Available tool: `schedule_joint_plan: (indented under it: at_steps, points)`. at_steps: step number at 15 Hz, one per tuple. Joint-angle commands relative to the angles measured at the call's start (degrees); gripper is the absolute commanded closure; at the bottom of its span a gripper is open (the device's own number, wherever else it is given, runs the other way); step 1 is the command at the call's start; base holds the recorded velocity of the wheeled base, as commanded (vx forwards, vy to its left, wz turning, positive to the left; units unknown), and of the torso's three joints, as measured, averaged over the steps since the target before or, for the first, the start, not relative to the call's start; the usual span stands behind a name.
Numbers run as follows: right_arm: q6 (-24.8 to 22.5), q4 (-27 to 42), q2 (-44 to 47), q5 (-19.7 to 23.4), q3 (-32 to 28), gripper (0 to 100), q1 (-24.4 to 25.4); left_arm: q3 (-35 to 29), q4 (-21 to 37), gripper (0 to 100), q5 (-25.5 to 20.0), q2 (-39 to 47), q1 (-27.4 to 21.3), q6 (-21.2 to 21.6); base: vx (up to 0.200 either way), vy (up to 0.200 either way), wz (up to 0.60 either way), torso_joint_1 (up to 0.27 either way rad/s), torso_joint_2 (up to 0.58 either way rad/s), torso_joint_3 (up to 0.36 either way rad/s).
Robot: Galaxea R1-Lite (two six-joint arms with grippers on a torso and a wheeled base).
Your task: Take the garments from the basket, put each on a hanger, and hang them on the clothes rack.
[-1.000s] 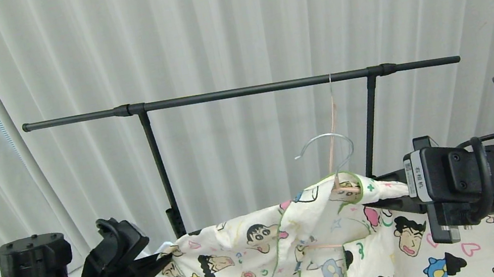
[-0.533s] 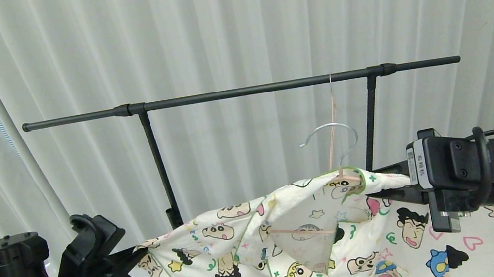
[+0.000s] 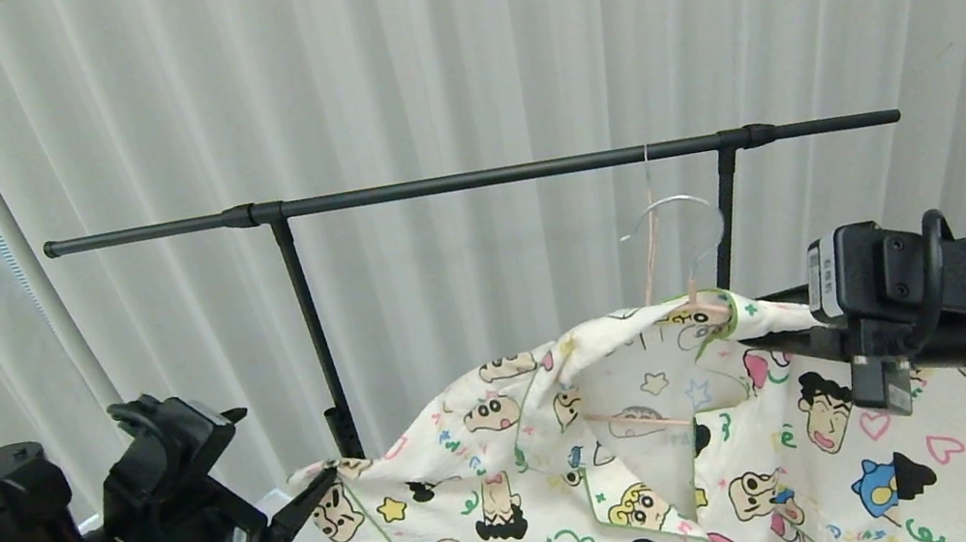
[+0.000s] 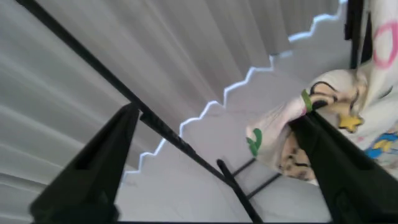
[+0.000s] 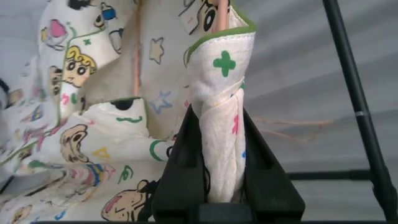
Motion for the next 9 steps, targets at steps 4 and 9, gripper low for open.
schedule_joint_plan:
  at_steps: [4, 9]
  points:
    - [0.06, 0.09, -0.33, -0.09, -1.61, 100, -8.38, 1.25, -5.25, 0, 0.07, -4.64, 0.7, -2.26, 0.0, 0.0, 0.0, 0.0, 0.0, 0.0]
    - [2.52, 2.91, -2.52, -3.52, -1.61, 100, -13.12, 6.79, -9.56, 0, 7.72, -6.13, 1.58, -1.91, 0.0, 0.0, 0.0, 0.0, 0.0, 0.0]
